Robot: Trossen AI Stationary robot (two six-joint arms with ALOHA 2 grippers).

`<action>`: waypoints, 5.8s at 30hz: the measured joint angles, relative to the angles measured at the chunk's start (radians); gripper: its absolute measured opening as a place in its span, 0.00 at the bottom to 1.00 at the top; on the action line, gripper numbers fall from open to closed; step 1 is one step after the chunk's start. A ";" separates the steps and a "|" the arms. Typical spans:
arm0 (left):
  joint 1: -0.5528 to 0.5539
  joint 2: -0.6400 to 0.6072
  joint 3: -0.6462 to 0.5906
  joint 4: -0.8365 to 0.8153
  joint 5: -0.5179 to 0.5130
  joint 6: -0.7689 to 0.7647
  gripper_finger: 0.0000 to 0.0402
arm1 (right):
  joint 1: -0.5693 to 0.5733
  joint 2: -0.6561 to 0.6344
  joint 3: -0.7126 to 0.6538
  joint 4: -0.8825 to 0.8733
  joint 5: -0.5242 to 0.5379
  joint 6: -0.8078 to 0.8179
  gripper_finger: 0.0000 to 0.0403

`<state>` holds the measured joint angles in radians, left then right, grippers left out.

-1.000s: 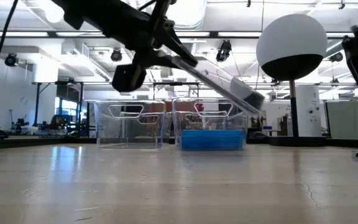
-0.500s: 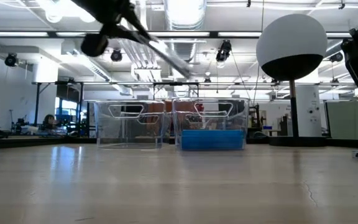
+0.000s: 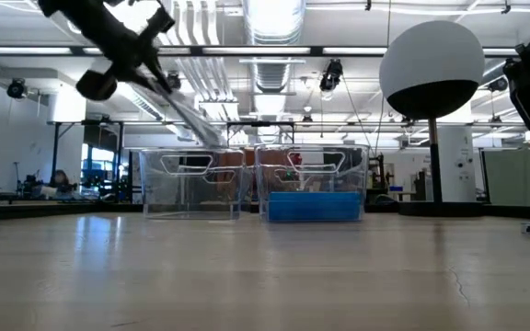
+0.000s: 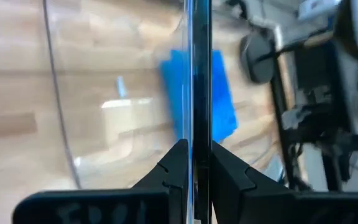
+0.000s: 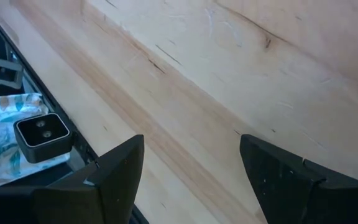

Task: Pick & place jewel cases by type
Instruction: Put the middle black CD case into the left transparent bin, then put the left black CD case into the left transparent bin

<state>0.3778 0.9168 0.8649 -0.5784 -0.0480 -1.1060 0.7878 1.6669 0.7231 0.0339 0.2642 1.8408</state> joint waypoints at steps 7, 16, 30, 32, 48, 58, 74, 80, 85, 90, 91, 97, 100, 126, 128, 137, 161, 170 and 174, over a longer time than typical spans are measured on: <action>0.039 0.031 -0.104 0.147 0.074 -0.013 0.06 | -0.007 0.000 0.000 0.000 -0.002 0.013 0.65; 0.066 0.121 -0.231 0.354 0.071 -0.046 0.06 | -0.007 0.000 0.000 0.000 -0.002 0.025 0.65; 0.065 0.224 -0.180 0.299 0.007 0.063 0.20 | -0.014 0.000 0.000 -0.011 -0.002 0.026 0.65; 0.065 0.230 -0.178 0.286 0.014 0.083 0.25 | -0.017 0.000 0.000 -0.020 -0.002 0.024 0.65; -0.038 0.079 0.309 -0.572 0.076 0.574 0.37 | -0.075 0.000 0.013 -0.022 -0.032 -0.139 0.62; -0.415 0.075 0.289 -0.835 0.194 0.485 0.37 | -0.256 -0.001 0.076 -0.021 -0.161 -0.425 0.62; -1.005 0.257 -0.066 -0.697 0.140 0.139 0.37 | -0.341 -0.002 0.124 -0.039 -0.168 -0.501 0.62; -1.000 0.356 -0.158 -0.689 0.368 0.136 0.37 | -0.341 -0.002 0.124 -0.038 -0.168 -0.489 0.62; -1.002 0.431 -0.142 -0.678 0.360 0.230 0.37 | -0.342 -0.002 0.124 -0.061 -0.168 -0.481 0.62; -0.999 0.514 -0.152 -0.644 0.364 0.257 0.37 | -0.342 -0.002 0.124 -0.061 -0.168 -0.479 0.62; -0.999 0.530 -0.152 -0.627 0.364 0.266 0.37 | -0.342 -0.002 0.124 -0.061 -0.168 -0.478 0.62; -0.998 0.607 -0.151 -0.528 0.364 0.275 0.37 | -0.342 -0.002 0.124 -0.063 -0.168 -0.448 0.62; -0.996 0.629 -0.143 -0.503 0.365 0.276 0.37 | -0.342 -0.002 0.124 -0.063 -0.169 -0.447 0.62; -0.820 0.442 -0.001 -0.522 -0.009 0.163 0.37 | -0.341 -0.002 0.124 -0.063 -0.168 -0.461 0.62; -0.806 0.455 -0.034 -0.522 0.040 0.188 0.37 | -0.341 -0.002 0.124 -0.063 -0.168 -0.461 0.62; -0.787 0.550 -0.099 -0.436 0.074 0.261 0.37 | -0.341 -0.002 0.124 -0.063 -0.168 -0.456 0.62; -0.714 0.584 0.092 -0.260 -0.082 0.263 0.37 | -0.353 -0.005 0.123 -0.355 -0.163 -0.134 0.62; -0.719 0.585 0.086 -0.108 -0.018 0.233 0.37 | -0.366 -0.010 0.119 -0.151 -0.096 -0.177 0.62; -0.720 0.586 0.081 0.071 0.043 0.179 0.37 | -0.368 -0.054 0.166 -0.227 -0.024 -0.218 0.62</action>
<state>-0.3420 1.5032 0.9463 -0.5075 -0.0049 -0.9267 0.4196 1.6130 0.8891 -0.1932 0.2397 1.6227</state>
